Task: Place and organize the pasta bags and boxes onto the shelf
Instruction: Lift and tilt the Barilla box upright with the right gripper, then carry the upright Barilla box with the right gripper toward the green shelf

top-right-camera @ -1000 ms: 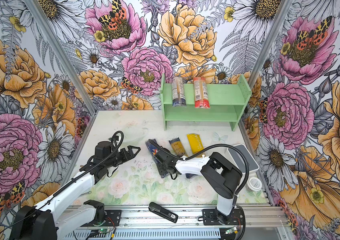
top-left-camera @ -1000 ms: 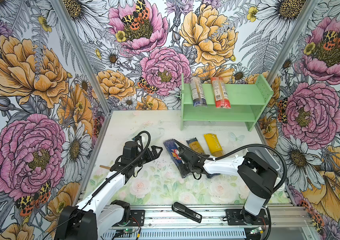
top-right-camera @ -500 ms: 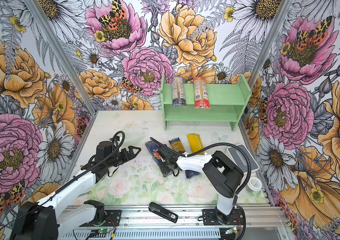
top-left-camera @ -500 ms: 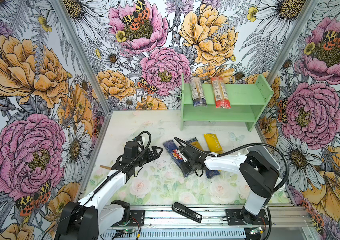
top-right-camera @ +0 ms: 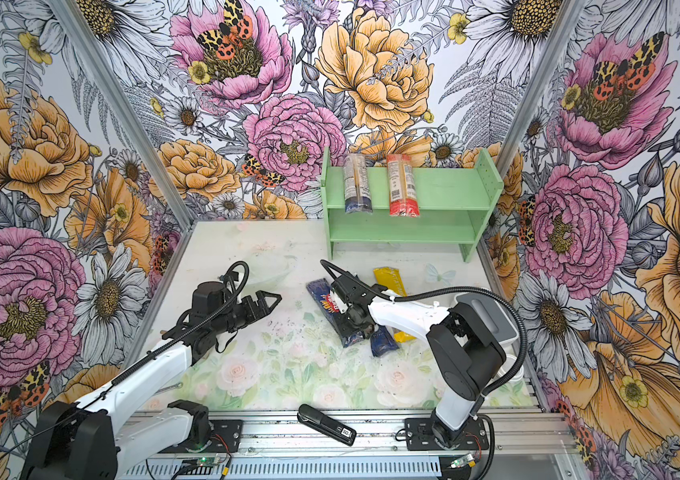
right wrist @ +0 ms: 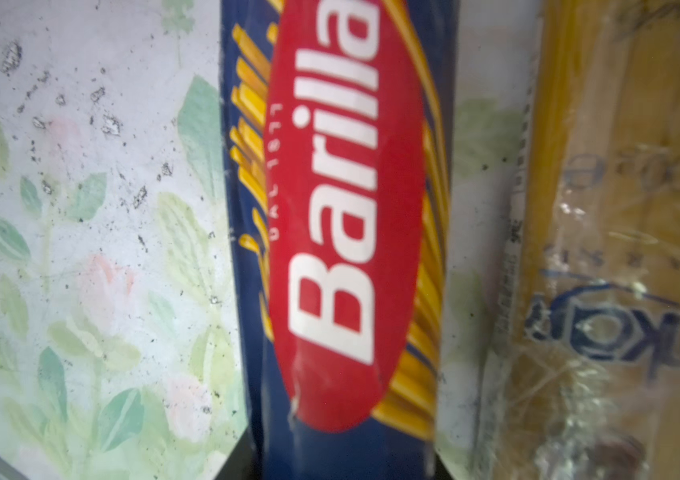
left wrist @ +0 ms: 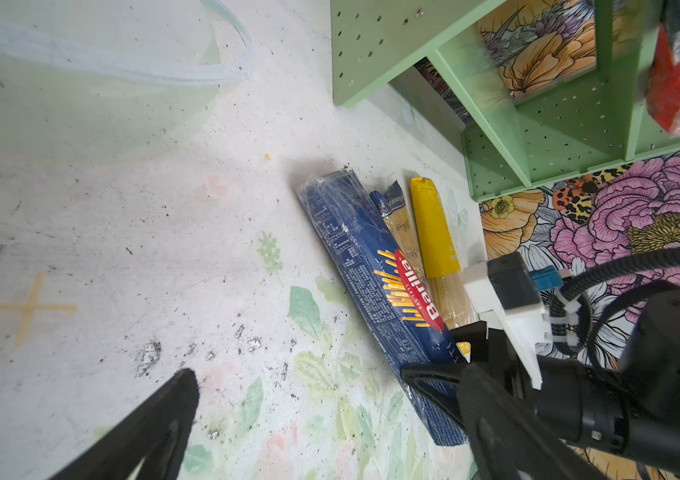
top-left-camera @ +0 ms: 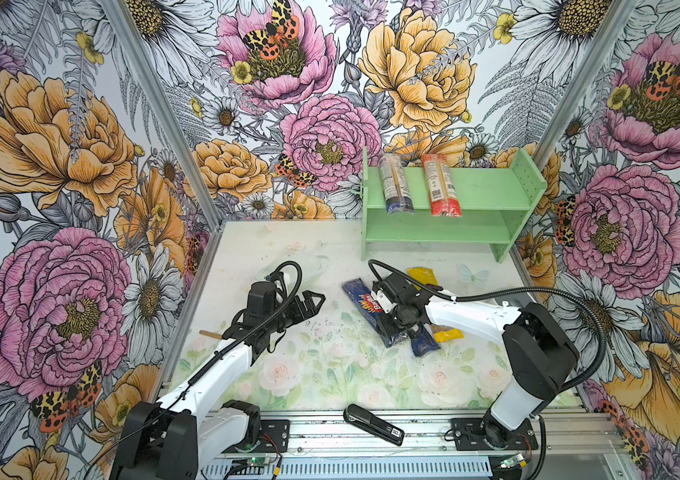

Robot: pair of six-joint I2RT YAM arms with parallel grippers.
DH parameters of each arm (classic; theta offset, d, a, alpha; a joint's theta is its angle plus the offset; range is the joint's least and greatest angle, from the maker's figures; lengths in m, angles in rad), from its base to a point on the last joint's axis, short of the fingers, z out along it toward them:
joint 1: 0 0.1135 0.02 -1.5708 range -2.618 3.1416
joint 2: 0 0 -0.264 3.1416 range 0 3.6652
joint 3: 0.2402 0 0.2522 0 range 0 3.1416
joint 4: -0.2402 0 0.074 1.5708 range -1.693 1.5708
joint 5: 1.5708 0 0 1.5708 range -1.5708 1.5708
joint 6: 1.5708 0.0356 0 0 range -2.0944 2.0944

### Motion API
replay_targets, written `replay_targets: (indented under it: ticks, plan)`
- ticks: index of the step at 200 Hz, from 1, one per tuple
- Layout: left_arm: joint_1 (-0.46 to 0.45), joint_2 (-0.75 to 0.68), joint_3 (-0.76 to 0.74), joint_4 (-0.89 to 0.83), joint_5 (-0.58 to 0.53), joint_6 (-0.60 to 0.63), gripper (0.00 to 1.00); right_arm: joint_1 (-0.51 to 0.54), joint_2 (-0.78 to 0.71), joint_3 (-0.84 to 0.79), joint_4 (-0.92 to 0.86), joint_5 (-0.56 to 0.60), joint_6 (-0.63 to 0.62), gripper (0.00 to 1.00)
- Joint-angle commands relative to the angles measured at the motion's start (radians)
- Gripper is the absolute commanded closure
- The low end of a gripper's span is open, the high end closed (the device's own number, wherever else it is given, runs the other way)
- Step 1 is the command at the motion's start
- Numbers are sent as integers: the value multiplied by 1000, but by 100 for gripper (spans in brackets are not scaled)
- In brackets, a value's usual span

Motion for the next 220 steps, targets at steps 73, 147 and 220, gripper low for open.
replay_targets:
  ticks: [73,147,220]
  plan:
    - [11,-3,-10,30,21,19,1,-49,-161,175,-156,-58,-93,100]
    - [15,-9,-10,26,20,21,1,-78,-272,215,-294,-39,-111,100]
    - [21,-12,-1,18,16,20,1,-94,-382,252,-455,16,-105,100]
